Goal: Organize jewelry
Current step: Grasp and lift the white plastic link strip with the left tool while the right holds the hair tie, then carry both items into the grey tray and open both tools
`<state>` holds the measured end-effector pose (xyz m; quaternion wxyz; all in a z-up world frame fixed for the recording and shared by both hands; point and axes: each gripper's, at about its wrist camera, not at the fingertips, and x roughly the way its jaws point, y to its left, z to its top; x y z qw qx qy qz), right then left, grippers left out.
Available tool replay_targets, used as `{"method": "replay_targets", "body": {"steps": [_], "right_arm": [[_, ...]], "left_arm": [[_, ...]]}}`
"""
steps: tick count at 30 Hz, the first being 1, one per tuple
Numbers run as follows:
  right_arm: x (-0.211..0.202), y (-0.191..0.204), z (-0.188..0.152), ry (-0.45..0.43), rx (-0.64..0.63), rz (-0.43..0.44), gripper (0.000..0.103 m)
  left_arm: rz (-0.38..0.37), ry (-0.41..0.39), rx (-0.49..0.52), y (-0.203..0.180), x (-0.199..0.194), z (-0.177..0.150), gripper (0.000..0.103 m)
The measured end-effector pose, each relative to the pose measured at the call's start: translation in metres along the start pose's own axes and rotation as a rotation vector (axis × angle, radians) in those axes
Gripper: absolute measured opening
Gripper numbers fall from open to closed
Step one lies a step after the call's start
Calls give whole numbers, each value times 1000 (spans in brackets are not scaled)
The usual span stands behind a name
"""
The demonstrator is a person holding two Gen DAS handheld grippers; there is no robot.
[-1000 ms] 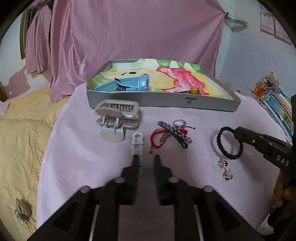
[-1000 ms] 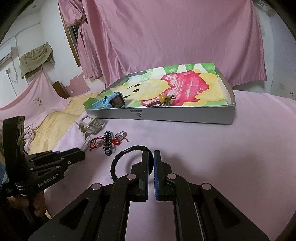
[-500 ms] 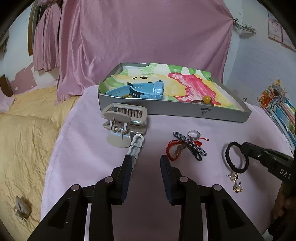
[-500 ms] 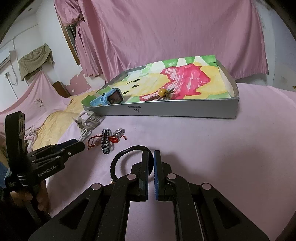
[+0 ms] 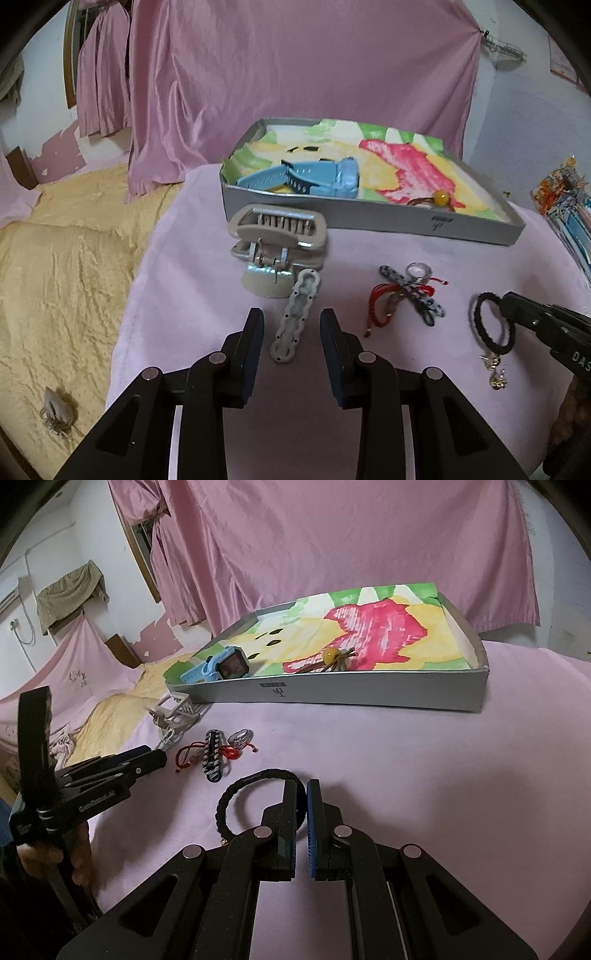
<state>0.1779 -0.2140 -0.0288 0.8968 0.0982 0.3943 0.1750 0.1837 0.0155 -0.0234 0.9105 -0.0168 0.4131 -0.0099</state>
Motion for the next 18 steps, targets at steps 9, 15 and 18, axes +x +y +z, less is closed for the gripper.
{"method": "replay_targets", "body": {"steps": [9, 15, 18], "right_arm": [[2, 1, 1, 7, 0, 6, 5], [0, 1, 0, -4, 0, 11, 5], [-2, 0, 1, -12, 0, 11, 5]], "left_arm": [[-14, 19, 75, -10, 2, 2, 13], [-57, 20, 59, -13, -4, 1, 13], [-113, -26, 50, -20, -15, 0, 13]]}}
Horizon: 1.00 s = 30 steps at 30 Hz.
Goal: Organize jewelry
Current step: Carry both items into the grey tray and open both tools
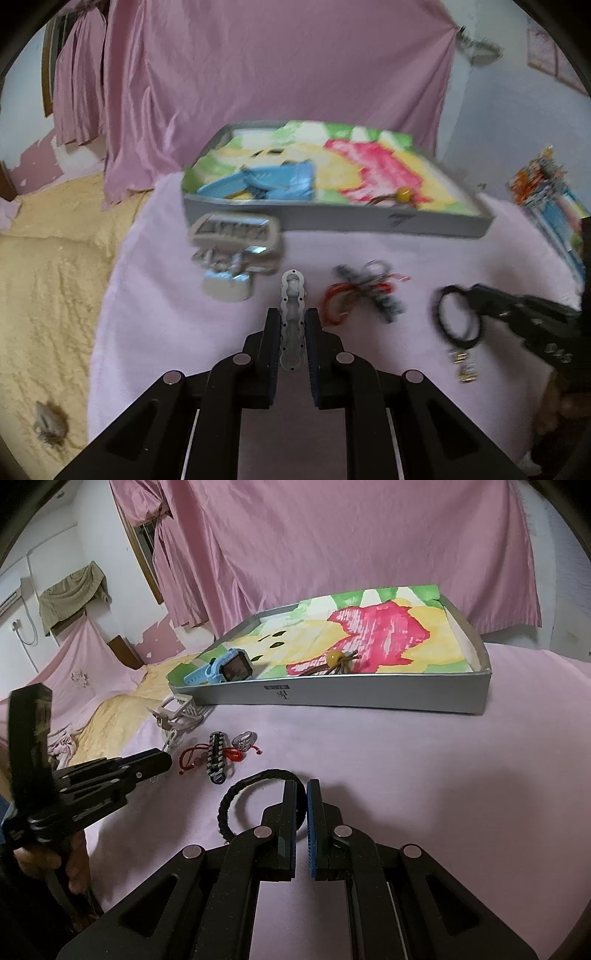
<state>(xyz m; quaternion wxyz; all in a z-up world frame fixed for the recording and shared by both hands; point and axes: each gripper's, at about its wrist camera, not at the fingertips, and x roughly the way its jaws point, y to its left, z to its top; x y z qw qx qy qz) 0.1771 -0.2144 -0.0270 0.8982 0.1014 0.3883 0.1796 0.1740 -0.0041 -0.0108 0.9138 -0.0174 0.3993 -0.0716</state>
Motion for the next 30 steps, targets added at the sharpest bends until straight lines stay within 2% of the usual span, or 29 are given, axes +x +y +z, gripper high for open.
{"method": "replay_targets", "body": {"steps": [6, 10, 14, 17, 21, 30], "right_arm": [[-11, -4, 13, -54, -3, 4, 5], [-20, -12, 34, -123, -13, -28, 5], [-20, -26, 62, -192, 6, -68, 5], [-11, -36, 80, -211, 19, -118, 5], [8, -51, 94, -188, 47, -174, 5], [41, -64, 89, -95, 91, -193, 5]], "left_arm": [[-71, -88, 0, -18, -11, 15, 13], [-102, -143, -5, -28, -8, 38, 13], [-128, -149, -10, -36, 7, 63, 13], [-124, -135, -3, -42, 25, 81, 13], [-118, -71, -18, -45, 55, 96, 13], [-117, 26, -35, -45, 90, 94, 13]]}}
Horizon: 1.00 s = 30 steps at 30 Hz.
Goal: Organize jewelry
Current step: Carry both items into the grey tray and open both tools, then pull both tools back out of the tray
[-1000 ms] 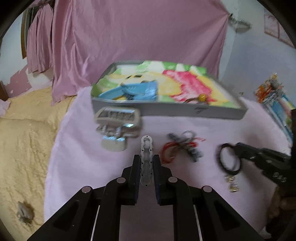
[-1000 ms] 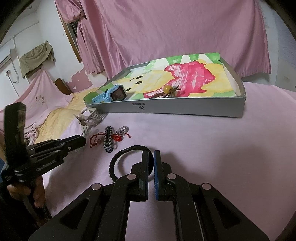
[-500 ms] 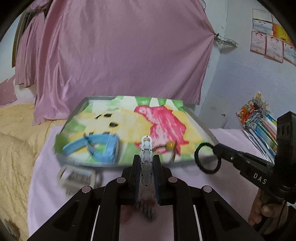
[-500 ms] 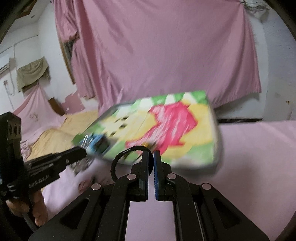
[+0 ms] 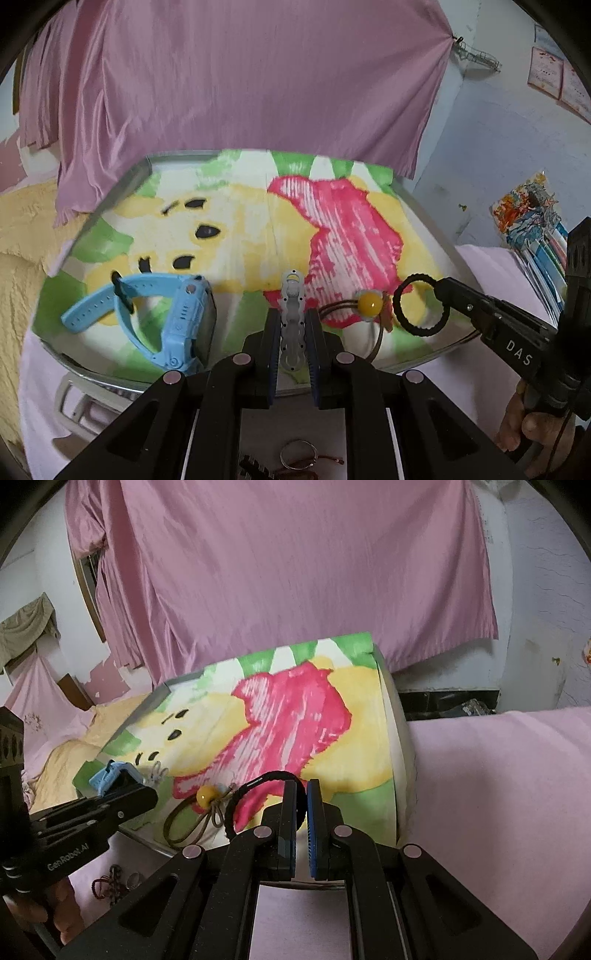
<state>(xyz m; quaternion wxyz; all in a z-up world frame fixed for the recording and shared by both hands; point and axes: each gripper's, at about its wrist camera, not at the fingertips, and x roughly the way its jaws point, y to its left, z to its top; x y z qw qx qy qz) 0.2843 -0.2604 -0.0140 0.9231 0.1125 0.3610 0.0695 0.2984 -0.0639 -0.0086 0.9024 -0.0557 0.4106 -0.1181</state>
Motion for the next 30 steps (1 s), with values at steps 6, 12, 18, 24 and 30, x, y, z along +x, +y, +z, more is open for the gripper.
{"method": "replay_targets", "body": {"steps": [6, 12, 18, 24, 30], "right_arm": [[2, 1, -2, 11, -4, 4, 6], [-7, -3, -1, -14, 7, 0, 11], [-40, 0, -5, -111, -3, 9, 34], [-87, 4, -24, -235, -9, 11, 60], [-127, 12, -49, -336, -28, 36, 81]], "left_arm": [[8, -14, 15, -2, 1, -3, 13], [6, -28, 16, -3, -5, -1, 14], [-11, -135, 46, -10, -39, -4, 31], [-48, -300, 10, -3, -90, -25, 79], [-12, -393, 26, 2, -131, -56, 97]]}}
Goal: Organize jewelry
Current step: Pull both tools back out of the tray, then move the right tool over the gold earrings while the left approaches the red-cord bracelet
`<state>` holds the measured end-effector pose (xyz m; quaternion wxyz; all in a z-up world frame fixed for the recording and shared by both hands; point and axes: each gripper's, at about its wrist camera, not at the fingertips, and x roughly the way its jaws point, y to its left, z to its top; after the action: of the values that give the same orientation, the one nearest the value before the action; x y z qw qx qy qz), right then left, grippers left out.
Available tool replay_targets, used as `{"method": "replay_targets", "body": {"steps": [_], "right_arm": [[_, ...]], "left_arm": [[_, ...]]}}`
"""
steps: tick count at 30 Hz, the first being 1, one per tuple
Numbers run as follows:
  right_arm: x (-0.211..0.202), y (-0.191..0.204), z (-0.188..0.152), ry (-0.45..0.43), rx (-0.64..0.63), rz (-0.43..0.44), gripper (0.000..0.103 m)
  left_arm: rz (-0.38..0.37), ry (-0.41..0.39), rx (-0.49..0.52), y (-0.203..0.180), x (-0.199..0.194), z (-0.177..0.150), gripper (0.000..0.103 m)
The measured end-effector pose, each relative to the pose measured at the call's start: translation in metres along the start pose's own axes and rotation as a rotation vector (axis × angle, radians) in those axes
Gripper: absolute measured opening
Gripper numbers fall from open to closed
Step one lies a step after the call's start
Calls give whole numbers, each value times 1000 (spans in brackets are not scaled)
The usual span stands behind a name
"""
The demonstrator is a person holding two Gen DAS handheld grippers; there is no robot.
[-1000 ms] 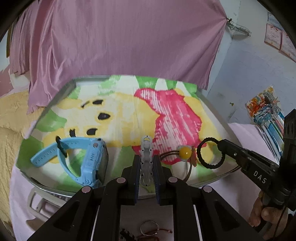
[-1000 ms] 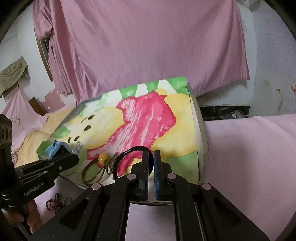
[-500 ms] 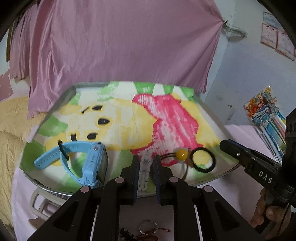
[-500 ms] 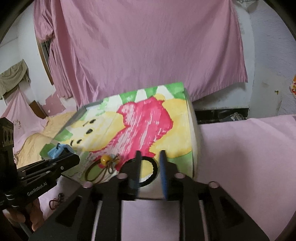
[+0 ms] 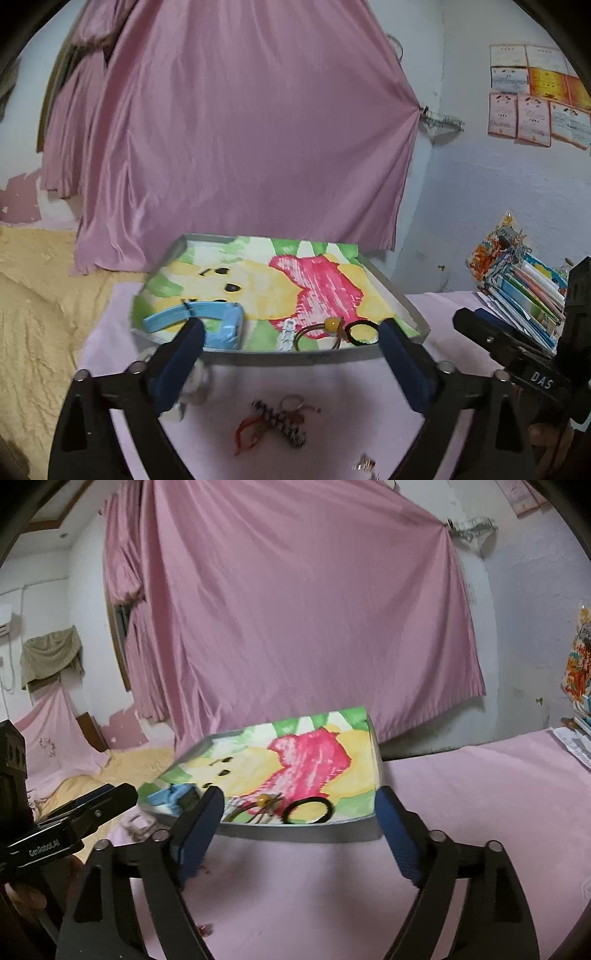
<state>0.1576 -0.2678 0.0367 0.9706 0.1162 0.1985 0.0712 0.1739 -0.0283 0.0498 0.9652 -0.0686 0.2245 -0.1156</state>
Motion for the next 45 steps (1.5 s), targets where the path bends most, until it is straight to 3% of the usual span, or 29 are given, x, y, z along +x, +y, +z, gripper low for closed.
{"method": "replay_targets", "body": {"steps": [4, 13, 22, 33, 35, 37, 45], "right_arm": [[-22, 10, -9, -51, -34, 5, 93], [-49, 35, -32, -103, -97, 20, 94], [-46, 56, -60, 1, -133, 39, 94], [-28, 69, -82, 201, -169, 52, 93], [-25, 70, -85, 238, -178, 56, 89], [-21, 72, -87, 272, -187, 62, 72], [-10, 78, -97, 368, -208, 87, 32]], "left_arm": [[43, -49, 27, 5, -24, -13, 101], [111, -70, 41, 29, -57, -38, 102], [151, 8, 48, 57, -62, -54, 102], [122, 138, 62, 71, -42, -58, 102], [113, 159, 60, 70, -38, -61, 102], [110, 180, 74, 66, -35, -62, 102], [86, 252, 81, 62, -23, -61, 102]]}}
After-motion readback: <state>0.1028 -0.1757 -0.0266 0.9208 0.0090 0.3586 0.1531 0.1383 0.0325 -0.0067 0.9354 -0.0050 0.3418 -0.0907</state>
